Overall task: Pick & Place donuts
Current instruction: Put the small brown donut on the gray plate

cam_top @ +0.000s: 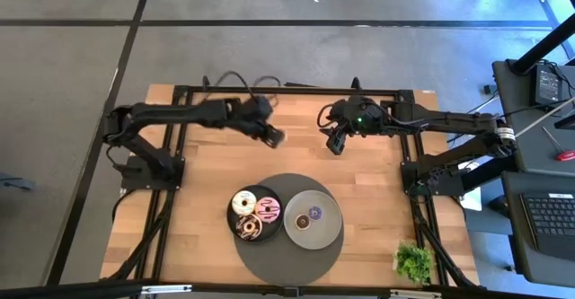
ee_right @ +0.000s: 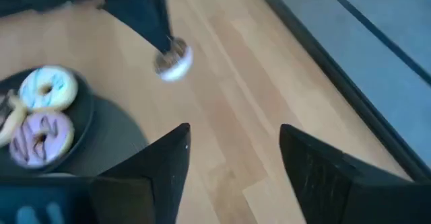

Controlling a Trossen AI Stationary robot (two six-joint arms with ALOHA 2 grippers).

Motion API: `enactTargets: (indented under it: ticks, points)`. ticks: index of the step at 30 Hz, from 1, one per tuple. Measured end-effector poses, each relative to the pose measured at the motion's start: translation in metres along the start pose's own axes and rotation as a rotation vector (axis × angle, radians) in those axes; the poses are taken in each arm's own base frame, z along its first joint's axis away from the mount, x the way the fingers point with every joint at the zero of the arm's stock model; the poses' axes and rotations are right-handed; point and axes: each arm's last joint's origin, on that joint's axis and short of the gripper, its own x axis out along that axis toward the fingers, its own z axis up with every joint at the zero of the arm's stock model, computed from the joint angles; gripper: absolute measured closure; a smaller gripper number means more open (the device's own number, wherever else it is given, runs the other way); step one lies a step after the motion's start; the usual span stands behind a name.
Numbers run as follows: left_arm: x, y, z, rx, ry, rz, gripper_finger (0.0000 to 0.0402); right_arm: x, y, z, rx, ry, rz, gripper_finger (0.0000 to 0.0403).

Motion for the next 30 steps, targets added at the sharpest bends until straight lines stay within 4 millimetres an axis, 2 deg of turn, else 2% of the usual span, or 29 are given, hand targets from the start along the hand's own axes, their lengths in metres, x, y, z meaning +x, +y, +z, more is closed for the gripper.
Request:
enactTargets:
  ticks: [5,8,10,14,18,23,30]
  points:
    - [0.018,-0.043,-0.019,0.028,-0.194,-0.045,0.0389,0.016,0.012,-0.021,-0.116,-0.011,-0.023,0.0175]
    - [0.022,-0.057,-0.024,0.028,-0.338,-0.026,0.0389,0.026,0.020,-0.033,-0.108,-0.056,-0.005,0.0175]
    - [0.024,-0.063,-0.026,0.018,-0.418,-0.001,0.0389,0.030,0.025,-0.039,-0.120,-0.085,-0.002,0.0175]
    - [0.022,-0.071,-0.030,0.044,-0.504,0.024,0.0389,0.026,0.036,-0.039,-0.170,-0.169,-0.092,0.0175]
    - [0.020,-0.076,-0.030,0.068,-0.549,0.009,0.0389,0.024,0.039,-0.038,-0.128,-0.212,-0.163,0.0175]
    - [0.017,-0.082,-0.027,0.060,-0.604,-0.031,0.0389,0.022,0.041,-0.033,-0.083,-0.266,-0.143,0.0175]
    - [0.016,-0.082,-0.026,0.080,-0.637,-0.005,0.0389,0.019,0.047,-0.027,-0.113,-0.328,-0.098,0.0175]
